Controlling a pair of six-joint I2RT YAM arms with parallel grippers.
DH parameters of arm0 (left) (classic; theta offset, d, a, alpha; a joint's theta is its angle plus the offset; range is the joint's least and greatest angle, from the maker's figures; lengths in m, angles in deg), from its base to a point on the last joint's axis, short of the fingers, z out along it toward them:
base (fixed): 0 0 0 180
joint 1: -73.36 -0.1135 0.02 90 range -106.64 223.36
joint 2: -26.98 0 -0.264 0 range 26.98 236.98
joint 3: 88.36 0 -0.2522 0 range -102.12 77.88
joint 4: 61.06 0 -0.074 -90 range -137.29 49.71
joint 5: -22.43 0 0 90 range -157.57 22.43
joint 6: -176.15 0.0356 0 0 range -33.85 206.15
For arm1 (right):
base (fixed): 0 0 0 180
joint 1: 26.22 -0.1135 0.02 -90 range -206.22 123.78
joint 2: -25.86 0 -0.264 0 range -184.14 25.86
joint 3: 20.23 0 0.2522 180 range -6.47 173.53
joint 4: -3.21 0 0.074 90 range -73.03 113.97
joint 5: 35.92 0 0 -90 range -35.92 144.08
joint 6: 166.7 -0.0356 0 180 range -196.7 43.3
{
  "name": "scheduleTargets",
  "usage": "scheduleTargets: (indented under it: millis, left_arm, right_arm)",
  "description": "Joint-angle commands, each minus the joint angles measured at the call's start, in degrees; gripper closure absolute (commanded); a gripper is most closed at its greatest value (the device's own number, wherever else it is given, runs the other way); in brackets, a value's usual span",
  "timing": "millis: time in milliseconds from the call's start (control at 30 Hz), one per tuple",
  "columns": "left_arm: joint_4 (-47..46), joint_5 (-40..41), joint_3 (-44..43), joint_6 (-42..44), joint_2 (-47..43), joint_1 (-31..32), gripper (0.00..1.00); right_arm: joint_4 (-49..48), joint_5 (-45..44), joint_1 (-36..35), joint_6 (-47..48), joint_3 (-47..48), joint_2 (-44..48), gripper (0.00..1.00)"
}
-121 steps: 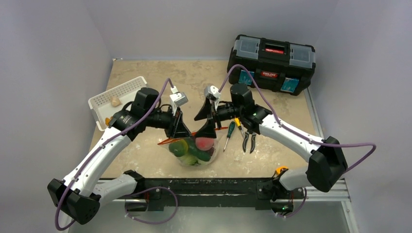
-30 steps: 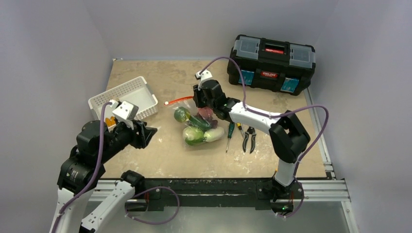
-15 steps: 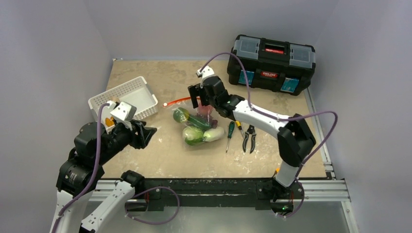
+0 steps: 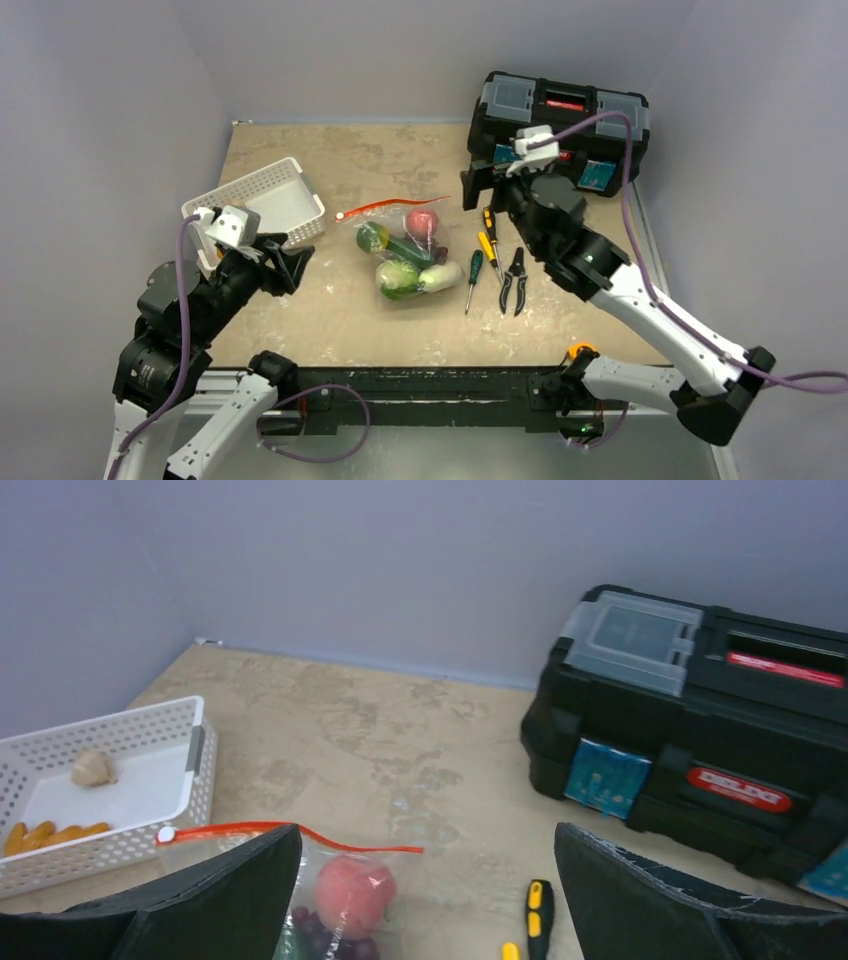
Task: Place the food in the zip-top bag and seal the zipper
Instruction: Reset both arms
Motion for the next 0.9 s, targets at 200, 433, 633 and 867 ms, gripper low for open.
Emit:
scheduleTargets:
  millis: [200, 433, 633, 867]
  left_arm:
    - [-11.24, 11.89, -1.87, -1.57, -3.17, -0.46, 0.31]
    - [-13.42, 17.46, -3.32, -1.41, -5.62, -0.46, 0.22]
    - [-13.40, 17.30, -1.45, -2.36, -5.46, -0.46, 0.22]
    - [-13.06, 17.10, -0.61, -3.03, -5.80, -0.46, 0.22]
  right_arm:
    - [-5.23, -15.47, -0.03, 5.17, -10.27, 24.24, 0.01]
    - [-5.71, -19.39, -0.04, 7.09, -9.83, 31.25, 0.01]
    - [-7.15, -17.76, -0.07, 7.04, -11.27, 33.44, 0.01]
    - [-7.97, -20.63, -0.07, 5.13, -11.10, 32.51, 0.01]
